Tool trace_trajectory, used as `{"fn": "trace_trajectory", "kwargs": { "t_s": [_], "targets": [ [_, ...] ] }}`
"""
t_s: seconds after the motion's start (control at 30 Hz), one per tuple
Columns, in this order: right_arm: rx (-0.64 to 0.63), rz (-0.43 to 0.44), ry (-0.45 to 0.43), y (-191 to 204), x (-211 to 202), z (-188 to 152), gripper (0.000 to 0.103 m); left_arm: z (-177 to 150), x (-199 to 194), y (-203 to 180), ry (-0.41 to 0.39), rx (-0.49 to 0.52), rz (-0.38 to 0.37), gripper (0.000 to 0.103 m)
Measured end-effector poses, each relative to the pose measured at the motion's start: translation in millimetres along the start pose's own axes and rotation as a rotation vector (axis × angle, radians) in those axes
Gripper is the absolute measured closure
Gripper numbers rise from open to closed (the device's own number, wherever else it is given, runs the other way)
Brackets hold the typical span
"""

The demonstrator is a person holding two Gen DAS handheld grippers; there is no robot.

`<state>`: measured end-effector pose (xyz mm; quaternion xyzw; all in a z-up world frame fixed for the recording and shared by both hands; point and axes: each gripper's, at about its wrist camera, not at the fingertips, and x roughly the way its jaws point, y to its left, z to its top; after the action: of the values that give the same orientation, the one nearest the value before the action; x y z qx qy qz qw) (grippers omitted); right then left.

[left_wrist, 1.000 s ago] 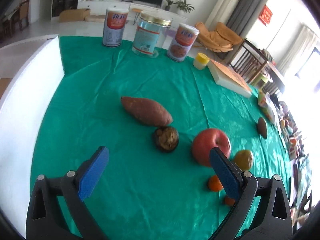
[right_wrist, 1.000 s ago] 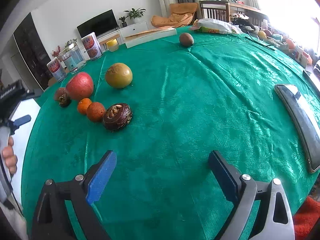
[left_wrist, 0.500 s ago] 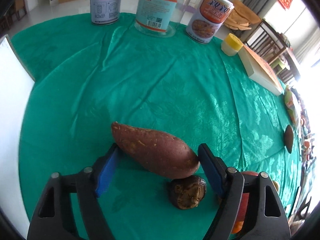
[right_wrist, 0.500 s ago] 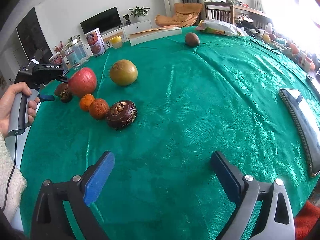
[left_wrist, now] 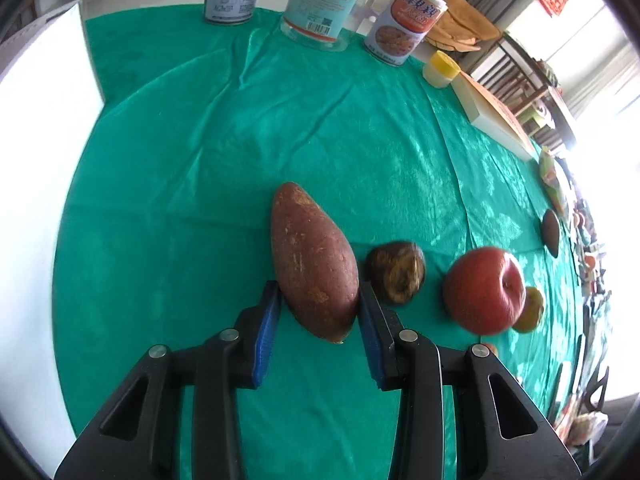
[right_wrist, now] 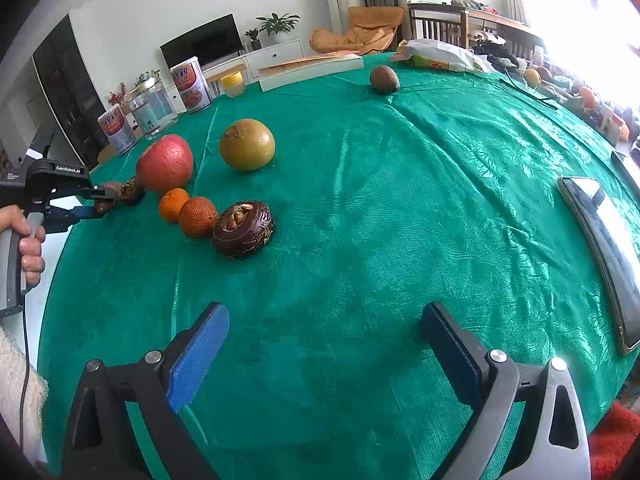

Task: Organize fruits
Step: 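Lower the left tool onto the sweet potato and close on it, then lift the sweet potato with the left tool while the right tool grasps a wrinkled tangerine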

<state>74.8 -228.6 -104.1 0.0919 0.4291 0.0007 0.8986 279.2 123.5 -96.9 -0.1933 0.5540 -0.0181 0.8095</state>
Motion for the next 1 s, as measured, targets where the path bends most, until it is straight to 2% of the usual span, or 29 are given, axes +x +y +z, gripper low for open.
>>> {"fn": "trace_trajectory", "kwargs": {
  "t_s": [0.2, 0.3, 0.37, 0.43, 0.5, 0.63, 0.87, 0.9, 1.0],
  "targets": [
    [0.003, 0.002, 0.0, 0, -1, -1, 0.006, -70, -18, -20, 0.134, 0.186, -0.009, 0.064],
    [0.013, 0.009, -0.002, -2, -2, -2, 0.006, -97, -25, -36, 0.183, 0.306, 0.04, 0.063],
    [0.023, 0.014, -0.004, -4, -2, -2, 0.006, -105, -32, -41, 0.168, 0.342, 0.095, 0.06],
    [0.036, 0.023, -0.007, -6, -3, -2, 0.006, -109, -40, -43, 0.134, 0.355, 0.157, 0.036],
    [0.044, 0.023, -0.008, -8, -4, -2, 0.006, -112, -46, -47, 0.086, 0.37, 0.197, 0.025],
    [0.056, 0.032, -0.011, -10, -5, -2, 0.006, -110, -42, -56, 0.055, 0.376, 0.157, 0.02],
    [0.111, 0.075, -0.024, -20, -9, -2, 0.006, -108, -14, -71, 0.003, 0.414, 0.238, 0.02],
    [0.124, 0.085, -0.028, -22, -9, -2, 0.006, -109, -12, -70, 0.006, 0.413, 0.235, 0.022],
    [0.154, 0.132, -0.053, -27, -16, 1, 0.006, -115, -9, -69, 0.007, 0.412, 0.21, 0.04]
  ]
}}
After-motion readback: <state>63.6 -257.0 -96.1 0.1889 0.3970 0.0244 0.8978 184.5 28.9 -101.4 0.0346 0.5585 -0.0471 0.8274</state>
